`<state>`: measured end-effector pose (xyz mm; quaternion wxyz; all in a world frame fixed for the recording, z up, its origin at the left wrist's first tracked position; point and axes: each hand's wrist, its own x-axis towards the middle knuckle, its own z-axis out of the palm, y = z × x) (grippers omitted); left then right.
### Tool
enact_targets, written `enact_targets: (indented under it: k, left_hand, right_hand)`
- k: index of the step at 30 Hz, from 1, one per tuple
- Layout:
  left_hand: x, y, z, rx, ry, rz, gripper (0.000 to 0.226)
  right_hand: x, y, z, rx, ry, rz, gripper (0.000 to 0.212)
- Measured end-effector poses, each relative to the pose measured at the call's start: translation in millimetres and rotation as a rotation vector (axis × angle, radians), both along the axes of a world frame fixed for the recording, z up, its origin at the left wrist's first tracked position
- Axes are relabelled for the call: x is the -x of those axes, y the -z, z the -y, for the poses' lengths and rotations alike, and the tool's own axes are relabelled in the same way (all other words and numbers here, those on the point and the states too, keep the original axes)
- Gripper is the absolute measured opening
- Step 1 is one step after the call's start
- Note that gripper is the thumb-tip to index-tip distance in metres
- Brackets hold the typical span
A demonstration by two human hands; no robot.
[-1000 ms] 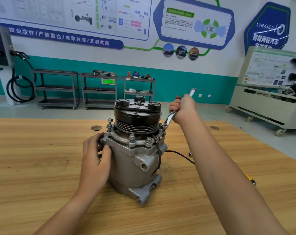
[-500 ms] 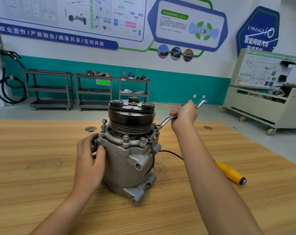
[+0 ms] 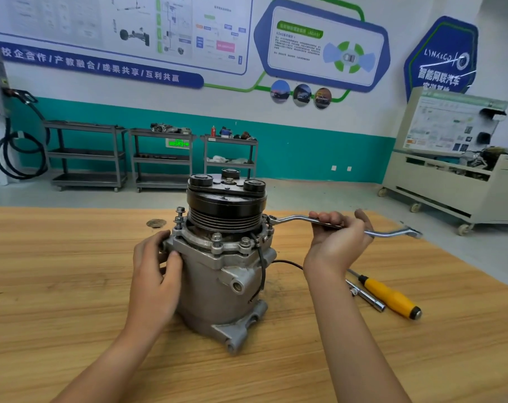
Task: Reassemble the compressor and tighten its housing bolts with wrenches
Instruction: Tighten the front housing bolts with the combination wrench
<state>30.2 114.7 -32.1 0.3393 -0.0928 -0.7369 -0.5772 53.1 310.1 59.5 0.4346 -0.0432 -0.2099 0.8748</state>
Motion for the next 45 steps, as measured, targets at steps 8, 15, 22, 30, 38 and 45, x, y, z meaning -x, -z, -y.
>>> enact_targets:
  k: [8,15,22,30,38,45]
  left_hand:
    - [1,-3,-1,0.027,-0.004,-0.006,0.036]
    - [-1,-2,1,0.025,0.002,0.003,0.036]
    - [-2,-3,0,0.037,0.001,0.001,0.035]
    - [1,-2,1,0.044,-0.005,-0.020,0.036]
    - [2,-2,1,0.078,-0.022,-0.034,0.035]
    - [3,-1,1,0.064,-0.020,-0.029,0.035]
  right_hand:
    - [-29,37,27,-0.521,0.315,-0.089,0.024]
    - [-47,44,38,-1.430,0.714,-0.248,0.019]
    - [-72,38,-8,-1.460,0.764,-0.208,0.020]
    - [-88,106,-88,-2.363,0.134,0.347,0.046]
    - [-18,100,-112,-2.616,-0.053,0.570,0.036]
    - [-13,96,-139,-2.338,0.296,0.453,0.026]
